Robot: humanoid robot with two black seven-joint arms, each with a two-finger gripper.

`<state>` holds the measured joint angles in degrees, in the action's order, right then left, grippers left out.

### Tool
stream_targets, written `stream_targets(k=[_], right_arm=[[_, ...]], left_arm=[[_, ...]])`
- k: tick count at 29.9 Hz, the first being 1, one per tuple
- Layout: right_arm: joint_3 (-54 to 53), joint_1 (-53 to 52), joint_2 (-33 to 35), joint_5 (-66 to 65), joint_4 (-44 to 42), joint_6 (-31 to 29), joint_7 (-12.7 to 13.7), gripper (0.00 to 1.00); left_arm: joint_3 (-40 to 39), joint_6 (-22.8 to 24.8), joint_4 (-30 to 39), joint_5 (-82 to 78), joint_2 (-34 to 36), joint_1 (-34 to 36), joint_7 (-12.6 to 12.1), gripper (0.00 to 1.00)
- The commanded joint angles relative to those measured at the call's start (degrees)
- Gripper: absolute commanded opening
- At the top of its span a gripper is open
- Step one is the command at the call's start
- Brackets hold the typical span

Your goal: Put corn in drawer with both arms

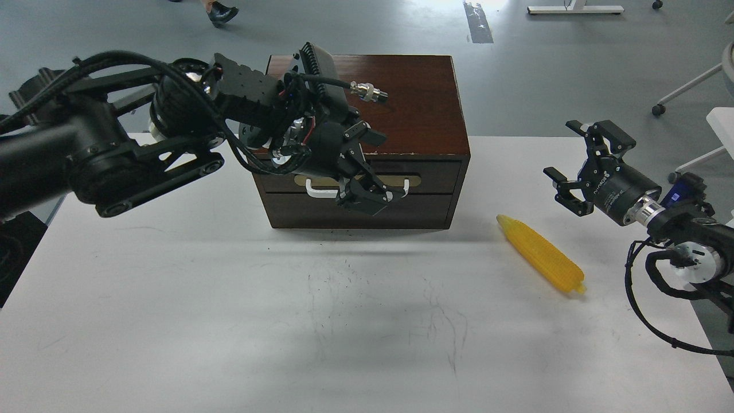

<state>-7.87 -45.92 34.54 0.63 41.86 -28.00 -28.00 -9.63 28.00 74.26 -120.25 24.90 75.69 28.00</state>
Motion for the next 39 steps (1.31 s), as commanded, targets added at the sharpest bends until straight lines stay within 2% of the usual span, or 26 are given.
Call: stream_targets(k=[1, 8, 23, 39], right_arm=[[-0.13, 0.04, 0.44, 0.08, 0.06, 0.0, 0.0, 1.0], [-0.3, 0.04, 0.44, 0.08, 0.06, 0.0, 0.0, 1.0], [-0.39, 0.31, 0.52, 0.08, 0.06, 0.0, 0.0, 1.0], [-0.83, 0.4, 1.22, 0.08, 0.06, 0.0, 0.0, 1.0]], left_arm=[[1.81, 0.0, -0.87, -2.79, -1.34, 0.16, 0.0, 0.99], [5.41, 0.0, -1.22, -3.93, -1.69, 0.07, 0.0, 0.99], [8.14, 0.0, -5.27, -4.38, -2.92, -0.46, 0.0, 0.99], [8.32, 0.0, -6.76, -4.2, -3.36, -0.9, 0.0, 0.99]])
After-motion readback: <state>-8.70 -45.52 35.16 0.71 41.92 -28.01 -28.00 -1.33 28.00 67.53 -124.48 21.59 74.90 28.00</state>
